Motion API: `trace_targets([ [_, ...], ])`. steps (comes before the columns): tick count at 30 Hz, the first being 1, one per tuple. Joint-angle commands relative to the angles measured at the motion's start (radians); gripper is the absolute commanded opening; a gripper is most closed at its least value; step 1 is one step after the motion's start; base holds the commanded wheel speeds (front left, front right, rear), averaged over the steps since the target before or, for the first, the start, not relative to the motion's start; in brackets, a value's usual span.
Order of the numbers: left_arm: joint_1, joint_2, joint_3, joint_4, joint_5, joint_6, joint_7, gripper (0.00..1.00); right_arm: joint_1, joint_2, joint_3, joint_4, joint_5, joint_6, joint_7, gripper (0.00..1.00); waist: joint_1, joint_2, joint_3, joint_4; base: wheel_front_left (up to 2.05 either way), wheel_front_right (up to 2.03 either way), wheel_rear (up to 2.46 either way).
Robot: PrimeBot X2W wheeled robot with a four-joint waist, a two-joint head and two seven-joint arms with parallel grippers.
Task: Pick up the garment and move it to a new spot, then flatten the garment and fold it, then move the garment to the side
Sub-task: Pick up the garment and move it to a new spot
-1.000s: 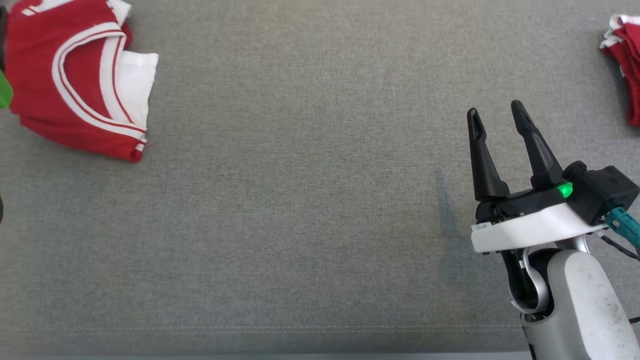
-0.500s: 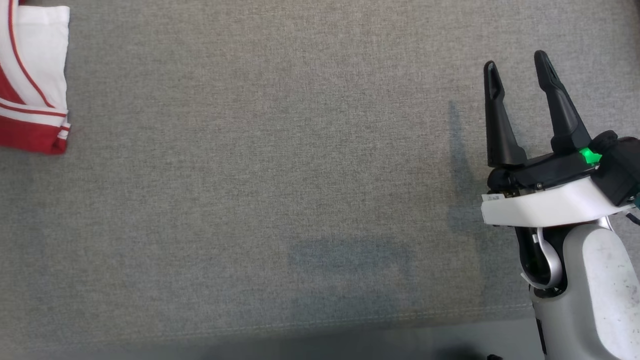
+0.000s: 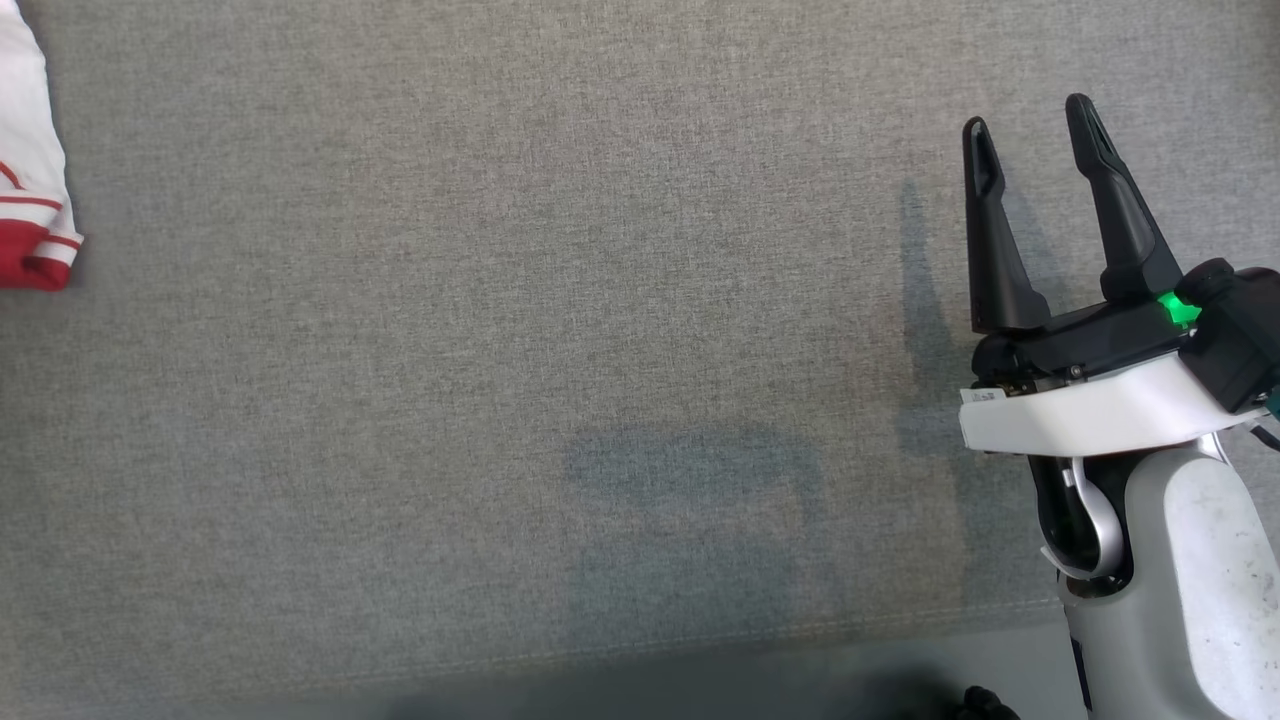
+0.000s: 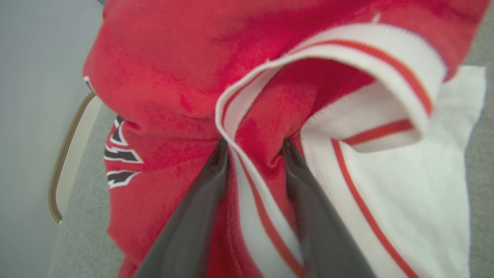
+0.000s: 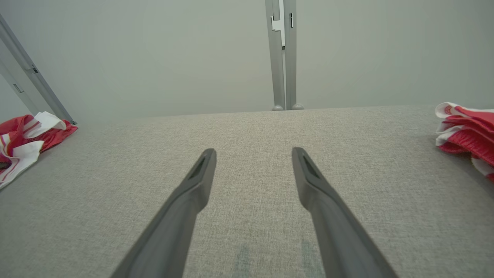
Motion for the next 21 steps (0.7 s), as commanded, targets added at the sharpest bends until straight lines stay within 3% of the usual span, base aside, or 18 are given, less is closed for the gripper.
trace_targets([
  [1, 0.011, -0.002, -0.001, 0.01, -0.003, -0.001, -0.006, 0.0, 0.007, -0.003, -0.002, 0.006, 0.002, 0.0, -0.009, 1.0, -0.0001, 0.0, -0.016, -0.002, 0.0, 0.0, 0.0],
  [11, -0.029, -0.017, -0.011, -0.039, -0.019, -0.05, -0.028, 0.0, 0.026, -0.003, -0.004, 0.053, 0.023, 0.0, -0.028, 1.0, -0.0001, 0.0, -0.122, 0.0, 0.0, 0.0, 0.0],
  [21, -0.059, -0.08, -0.072, -0.172, -0.043, -0.126, 0.017, 0.0, 0.068, -0.003, -0.008, 0.101, 0.041, 0.0, -0.039, 1.0, -0.0001, 0.0, -0.264, -0.007, 0.0, 0.0, 0.0],
])
